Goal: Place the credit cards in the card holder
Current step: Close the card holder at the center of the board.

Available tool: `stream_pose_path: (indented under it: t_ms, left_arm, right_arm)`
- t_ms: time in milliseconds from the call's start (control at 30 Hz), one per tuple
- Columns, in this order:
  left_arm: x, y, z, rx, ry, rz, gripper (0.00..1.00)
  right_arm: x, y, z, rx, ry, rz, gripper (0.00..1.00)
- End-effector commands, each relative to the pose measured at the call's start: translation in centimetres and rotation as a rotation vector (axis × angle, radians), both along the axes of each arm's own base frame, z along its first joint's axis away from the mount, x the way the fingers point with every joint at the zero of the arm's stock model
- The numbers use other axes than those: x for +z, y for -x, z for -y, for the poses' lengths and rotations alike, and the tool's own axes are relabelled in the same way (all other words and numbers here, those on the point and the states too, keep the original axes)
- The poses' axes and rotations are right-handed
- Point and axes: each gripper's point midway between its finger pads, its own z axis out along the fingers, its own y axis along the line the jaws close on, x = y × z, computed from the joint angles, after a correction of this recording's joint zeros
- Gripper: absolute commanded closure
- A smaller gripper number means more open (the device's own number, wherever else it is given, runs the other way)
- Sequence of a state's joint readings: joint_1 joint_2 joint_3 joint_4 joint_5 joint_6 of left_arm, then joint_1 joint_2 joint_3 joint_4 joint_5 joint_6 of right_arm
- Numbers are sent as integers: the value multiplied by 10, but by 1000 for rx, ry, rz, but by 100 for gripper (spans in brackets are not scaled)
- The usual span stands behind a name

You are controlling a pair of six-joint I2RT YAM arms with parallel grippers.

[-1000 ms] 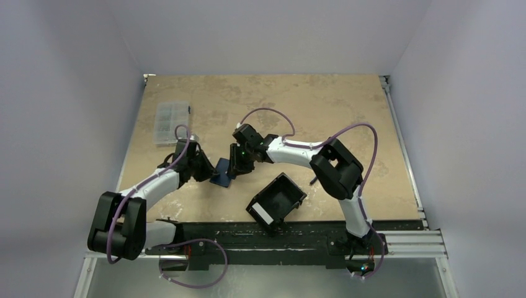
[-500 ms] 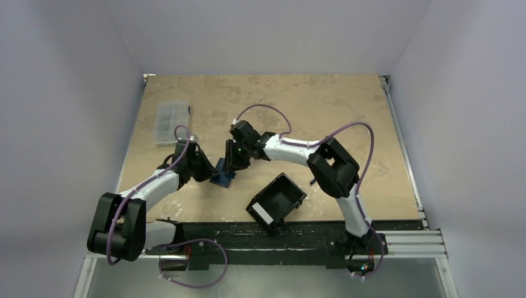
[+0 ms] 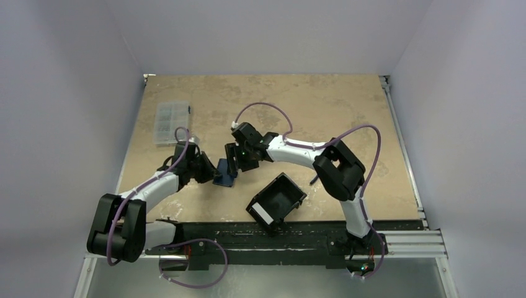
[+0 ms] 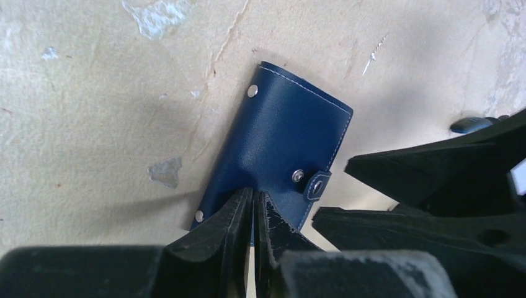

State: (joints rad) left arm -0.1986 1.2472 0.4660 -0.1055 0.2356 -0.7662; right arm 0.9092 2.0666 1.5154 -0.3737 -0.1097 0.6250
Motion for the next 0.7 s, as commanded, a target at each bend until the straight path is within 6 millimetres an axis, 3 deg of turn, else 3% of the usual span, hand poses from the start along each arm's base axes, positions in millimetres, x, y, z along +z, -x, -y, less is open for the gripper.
stream_pose_path:
  t_ms: [0, 100, 233, 467, 667]
  left_arm:
    - [15, 6, 6, -31, 24, -16, 84]
    - [35, -4, -5, -18, -36, 27, 66]
    - [36, -14, -20, 16, -119, 35, 46]
    - [-15, 3, -13, 14, -65, -90, 52]
    - [-9, 17, 7, 44, 107, -57, 65]
  right_arm:
    - [13, 0, 0, -26, -84, -25, 35]
    - [14, -7, 0, -44, -172, -82, 48]
    - [13, -11, -4, -30, -218, -110, 51]
    - [17, -13, -18, 52, -275, -111, 51]
    - [27, -19, -27, 103, -278, -80, 50]
